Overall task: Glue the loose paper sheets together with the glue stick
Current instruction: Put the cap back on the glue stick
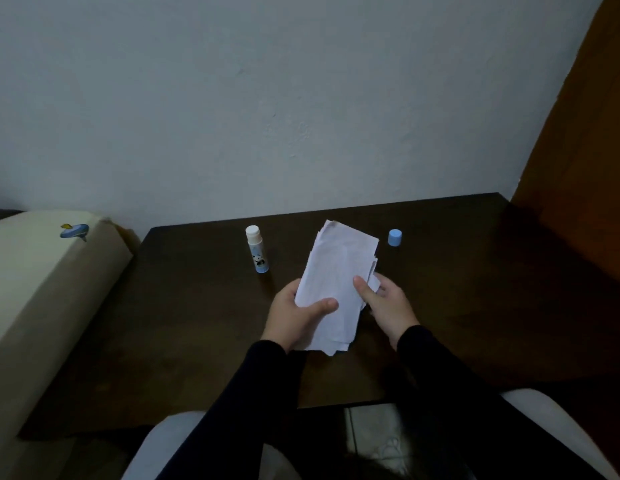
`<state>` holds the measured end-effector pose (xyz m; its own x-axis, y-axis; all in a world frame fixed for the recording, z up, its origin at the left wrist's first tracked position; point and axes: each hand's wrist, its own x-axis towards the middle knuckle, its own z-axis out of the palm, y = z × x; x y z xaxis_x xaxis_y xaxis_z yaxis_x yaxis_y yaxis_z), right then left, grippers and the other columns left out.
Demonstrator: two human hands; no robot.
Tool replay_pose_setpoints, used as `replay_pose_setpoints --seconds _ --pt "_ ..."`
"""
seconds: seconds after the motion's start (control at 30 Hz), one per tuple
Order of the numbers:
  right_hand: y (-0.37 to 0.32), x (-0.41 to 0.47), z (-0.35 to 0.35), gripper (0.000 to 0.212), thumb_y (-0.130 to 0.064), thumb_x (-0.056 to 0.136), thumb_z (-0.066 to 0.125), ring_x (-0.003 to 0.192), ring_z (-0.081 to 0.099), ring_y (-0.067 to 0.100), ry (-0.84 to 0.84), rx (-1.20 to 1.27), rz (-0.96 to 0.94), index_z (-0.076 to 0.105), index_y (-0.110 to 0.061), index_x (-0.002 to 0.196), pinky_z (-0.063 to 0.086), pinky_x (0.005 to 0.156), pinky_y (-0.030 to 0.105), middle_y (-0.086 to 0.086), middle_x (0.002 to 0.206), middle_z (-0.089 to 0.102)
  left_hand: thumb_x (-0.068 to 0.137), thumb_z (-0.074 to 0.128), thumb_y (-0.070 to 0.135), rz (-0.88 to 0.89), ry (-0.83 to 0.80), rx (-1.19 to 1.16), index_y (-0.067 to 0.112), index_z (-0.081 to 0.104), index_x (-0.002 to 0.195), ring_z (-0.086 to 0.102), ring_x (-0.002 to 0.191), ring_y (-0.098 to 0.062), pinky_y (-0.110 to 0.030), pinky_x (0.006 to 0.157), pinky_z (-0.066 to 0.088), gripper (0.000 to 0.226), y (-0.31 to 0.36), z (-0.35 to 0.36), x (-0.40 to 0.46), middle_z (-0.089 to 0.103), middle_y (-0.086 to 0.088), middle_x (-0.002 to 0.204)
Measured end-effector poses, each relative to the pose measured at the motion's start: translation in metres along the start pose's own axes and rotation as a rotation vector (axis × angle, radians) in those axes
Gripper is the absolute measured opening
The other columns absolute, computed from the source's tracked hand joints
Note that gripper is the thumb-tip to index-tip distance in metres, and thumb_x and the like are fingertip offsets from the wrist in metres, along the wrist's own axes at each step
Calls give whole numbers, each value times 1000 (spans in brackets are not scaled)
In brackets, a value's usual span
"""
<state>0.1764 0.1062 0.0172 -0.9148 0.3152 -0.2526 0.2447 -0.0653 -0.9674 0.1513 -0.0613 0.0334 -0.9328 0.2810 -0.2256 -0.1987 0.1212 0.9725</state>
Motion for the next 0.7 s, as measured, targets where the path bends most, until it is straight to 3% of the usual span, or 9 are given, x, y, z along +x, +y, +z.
replay_pose_setpoints --seconds 0.1,0.2,0.27,0.33,0.4,0.47,0.53,0.63,0.7 --pt "-15 2 4 26 -23 92 62 101 59 10 133 126 -141 52 -30 115 53 83 34 -4 114 62 74 82 30 76 58 -38 33 56 113 61 102 -13 -30 76 56 46 3 8 0 62 8 111" --pt "-20 1 3 29 -19 92 61 103 59 9 131 147 -231 49 -34 113 54 86 35 -8 112 59 79 78 26 167 105 -23 34 54 117 58 105 -9 -28 75 55 46 5 2 5 59 12 115" --pt "-17 1 2 35 -16 91 61 103 58 6 96 119 -289 47 -37 115 55 83 30 -14 109 56 81 75 20 201 115 -31 34 55 116 58 107 -7 -23 69 54 43 5 -2 8 60 12 116" --pt "-14 1 3 53 -11 89 64 107 57 5 81 95 -317 43 -36 130 54 87 29 -17 114 53 83 72 15 186 101 -77 33 54 116 59 105 -5 -20 66 53 41 3 -1 8 61 10 114" --pt "-8 3 6 64 -15 87 66 111 55 6 81 116 -261 37 -35 140 52 93 32 -15 121 52 87 68 17 165 99 -58 37 53 112 59 102 -1 -19 69 51 35 0 3 8 62 12 112" --pt "-4 5 8 42 -27 89 64 109 60 9 46 76 -201 49 -33 128 53 93 39 -6 124 58 92 62 22 190 104 -3 40 51 110 58 100 2 -18 68 50 28 -3 7 9 61 14 113" --pt "-5 3 9 19 -33 92 59 100 64 10 4 -2 -214 54 -38 109 56 85 38 -1 116 64 94 58 23 233 120 27 40 50 111 58 104 0 -20 73 51 25 -2 8 10 60 13 113" --pt "-9 4 8 26 -33 92 57 101 61 9 -16 -35 -271 45 -42 113 56 83 34 -8 113 59 93 59 22 256 95 62 36 44 123 55 108 -1 -27 86 52 36 -3 5 14 56 15 117" --pt "-8 7 6 38 -33 93 57 103 59 10 -33 -86 -252 38 -41 124 56 84 36 -9 116 55 94 59 23 222 71 108 34 39 132 54 105 -1 -27 84 53 44 -6 4 16 54 15 120"
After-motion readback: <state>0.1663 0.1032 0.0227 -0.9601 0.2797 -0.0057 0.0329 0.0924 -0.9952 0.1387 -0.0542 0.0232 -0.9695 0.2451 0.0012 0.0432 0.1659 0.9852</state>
